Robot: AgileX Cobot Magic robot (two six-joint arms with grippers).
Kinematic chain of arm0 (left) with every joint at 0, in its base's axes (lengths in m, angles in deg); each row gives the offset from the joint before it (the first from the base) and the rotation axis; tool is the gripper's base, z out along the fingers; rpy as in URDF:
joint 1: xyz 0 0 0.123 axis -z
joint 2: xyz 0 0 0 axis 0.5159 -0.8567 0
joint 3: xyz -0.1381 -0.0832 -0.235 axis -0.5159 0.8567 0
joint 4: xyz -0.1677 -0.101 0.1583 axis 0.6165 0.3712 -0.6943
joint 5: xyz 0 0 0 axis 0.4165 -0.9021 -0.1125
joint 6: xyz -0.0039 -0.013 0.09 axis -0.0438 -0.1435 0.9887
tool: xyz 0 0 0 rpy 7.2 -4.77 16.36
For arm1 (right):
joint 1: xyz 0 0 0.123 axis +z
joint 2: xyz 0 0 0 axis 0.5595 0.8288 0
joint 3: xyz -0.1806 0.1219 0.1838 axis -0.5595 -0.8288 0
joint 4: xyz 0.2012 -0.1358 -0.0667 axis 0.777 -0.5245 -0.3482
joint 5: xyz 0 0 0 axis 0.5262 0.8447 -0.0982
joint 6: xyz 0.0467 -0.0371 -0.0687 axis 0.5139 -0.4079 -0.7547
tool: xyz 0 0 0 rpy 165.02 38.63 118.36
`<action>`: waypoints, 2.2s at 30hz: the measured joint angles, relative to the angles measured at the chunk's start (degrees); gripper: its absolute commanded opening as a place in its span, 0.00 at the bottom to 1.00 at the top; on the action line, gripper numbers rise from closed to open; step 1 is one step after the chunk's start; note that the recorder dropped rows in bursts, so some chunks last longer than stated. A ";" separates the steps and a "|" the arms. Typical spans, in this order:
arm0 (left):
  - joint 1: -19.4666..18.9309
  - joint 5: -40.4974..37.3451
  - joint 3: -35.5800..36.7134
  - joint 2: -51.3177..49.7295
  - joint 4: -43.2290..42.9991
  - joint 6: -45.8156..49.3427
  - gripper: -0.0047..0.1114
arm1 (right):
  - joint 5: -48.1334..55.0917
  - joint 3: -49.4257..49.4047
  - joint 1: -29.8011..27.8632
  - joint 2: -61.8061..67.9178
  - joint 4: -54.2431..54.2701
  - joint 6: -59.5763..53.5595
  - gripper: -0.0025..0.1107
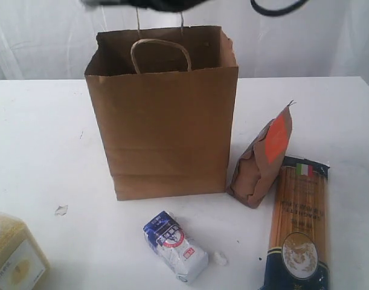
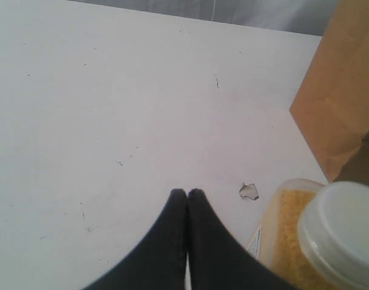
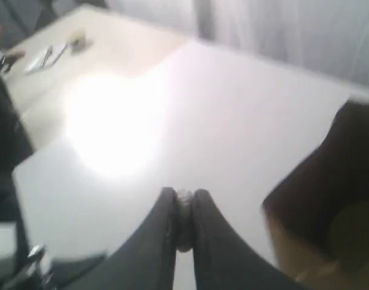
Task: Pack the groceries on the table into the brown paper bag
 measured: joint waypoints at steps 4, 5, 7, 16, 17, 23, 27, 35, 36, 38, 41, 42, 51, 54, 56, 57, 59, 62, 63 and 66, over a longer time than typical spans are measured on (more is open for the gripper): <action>0.00 0.00 0.00 0.00 0.00 0.00 0.04 | -16.57 0.08 -1.34 7.69 -10.07 -4.24 0.07; 0.00 0.00 0.00 0.00 0.00 0.00 0.04 | -16.31 0.08 -2.08 9.24 -10.86 -4.37 0.13; 0.00 0.00 0.00 0.00 0.00 0.00 0.04 | -13.82 0.08 -4.39 12.18 -11.84 -4.46 0.25; 0.00 0.00 0.00 0.00 0.00 0.00 0.04 | -3.11 0.08 -9.64 10.87 -16.33 -3.58 0.29; 0.00 0.00 0.00 0.00 0.00 0.00 0.04 | -1.66 0.08 -10.04 9.93 -17.96 -3.58 0.29; 0.00 0.00 0.00 0.00 0.00 0.00 0.04 | 12.83 0.08 -11.07 4.22 -29.08 -3.16 0.20; 0.00 0.00 0.00 0.00 0.00 0.00 0.04 | 24.18 0.08 -11.07 2.49 -39.47 2.05 0.13; 0.00 0.00 0.00 0.00 0.00 0.00 0.04 | 35.38 -0.30 -11.07 0.50 -52.19 10.68 0.03; 0.00 0.00 0.00 0.00 0.00 0.00 0.04 | 36.04 -0.89 -11.07 0.19 -53.13 11.35 0.03; 0.00 0.00 0.00 0.00 0.00 0.00 0.04 | 37.08 -2.76 -11.07 -0.61 -54.60 12.01 0.03; 0.00 0.00 0.00 0.00 0.00 0.00 0.04 | 37.61 -7.10 -11.66 -1.67 -56.01 12.43 0.03; 0.00 0.00 0.00 0.00 0.00 0.00 0.04 | 37.61 -8.86 -12.25 -1.95 -56.12 12.52 0.03; 0.00 0.00 0.00 0.00 0.00 0.00 0.04 | 28.73 -22.81 -25.64 -2.83 -53.43 16.73 0.03; 0.00 0.00 0.00 0.00 0.00 0.00 0.04 | 27.50 -24.23 -30.93 -2.83 -47.90 13.39 0.03; 0.00 0.00 0.00 0.00 0.00 0.00 0.04 | 27.11 -24.35 -34.25 -2.83 -42.87 9.27 0.03; 0.00 0.00 0.00 0.00 0.00 0.00 0.04 | 26.85 -24.35 -36.05 -2.83 -40.01 7.21 0.03; 0.00 0.00 0.00 0.00 0.00 0.00 0.04 | 26.48 -24.35 -39.55 -2.83 -33.96 3.34 0.03; 0.00 0.00 0.00 0.00 0.00 0.00 0.04 | 28.86 -23.08 -43.57 -1.26 -23.34 -5.30 0.03; 0.00 0.00 0.00 0.00 0.00 0.00 0.04 | 30.99 -22.44 -44.63 0.10 -18.84 -9.81 0.03; 0.00 0.00 0.00 0.00 0.00 0.00 0.04 | 35.51 -22.17 -45.12 3.80 -9.72 -18.10 0.03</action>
